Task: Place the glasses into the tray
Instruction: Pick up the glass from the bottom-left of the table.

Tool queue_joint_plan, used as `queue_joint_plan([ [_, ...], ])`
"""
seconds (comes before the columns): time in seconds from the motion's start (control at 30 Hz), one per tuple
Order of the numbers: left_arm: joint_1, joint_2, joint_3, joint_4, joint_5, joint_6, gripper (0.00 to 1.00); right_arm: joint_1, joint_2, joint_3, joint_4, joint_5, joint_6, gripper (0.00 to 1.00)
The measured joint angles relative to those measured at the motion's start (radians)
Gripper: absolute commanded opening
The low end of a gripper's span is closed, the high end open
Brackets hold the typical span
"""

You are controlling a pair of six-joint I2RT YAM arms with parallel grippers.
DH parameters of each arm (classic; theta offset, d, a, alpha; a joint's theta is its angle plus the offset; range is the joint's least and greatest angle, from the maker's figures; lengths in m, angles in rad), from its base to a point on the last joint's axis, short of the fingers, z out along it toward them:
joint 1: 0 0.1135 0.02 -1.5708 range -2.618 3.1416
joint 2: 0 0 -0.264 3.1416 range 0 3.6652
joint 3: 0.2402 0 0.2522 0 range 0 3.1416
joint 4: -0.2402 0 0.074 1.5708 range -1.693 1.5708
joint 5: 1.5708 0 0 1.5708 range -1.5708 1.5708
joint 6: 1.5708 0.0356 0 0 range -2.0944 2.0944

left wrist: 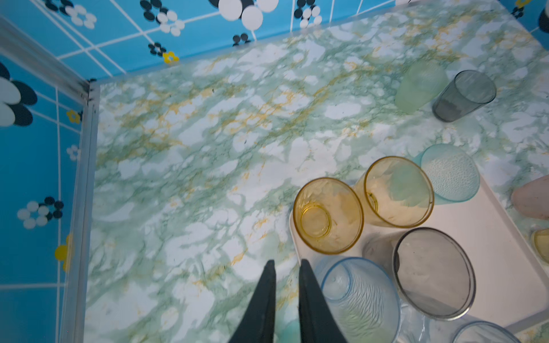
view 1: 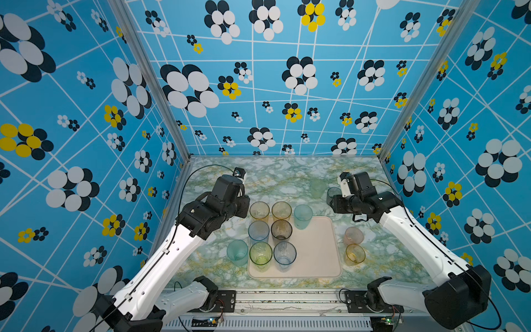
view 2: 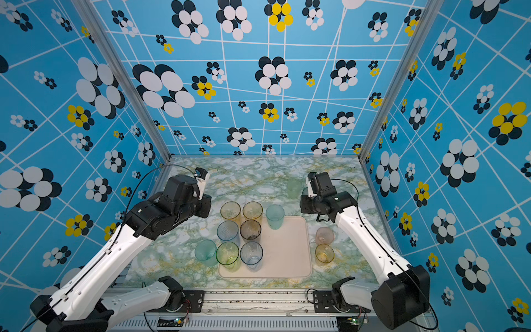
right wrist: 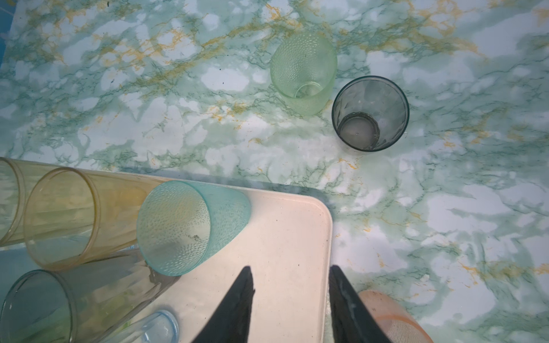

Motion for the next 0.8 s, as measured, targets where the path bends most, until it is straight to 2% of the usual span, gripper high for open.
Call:
queue_joint_plan([
  [0.4, -0.005, -0.182, -0.261, -0.193, 0.092, -0.296, 0.13, 0.000, 0.006, -0.016, 0.048, -0.053, -0.014, 0.45],
  [0.8, -0.018, -0.231, -0.360, -0.255, 0.138, -0.422, 0.16, 0.000, 0.005, -0.027, 0.063, -0.076, -0.021, 0.45],
])
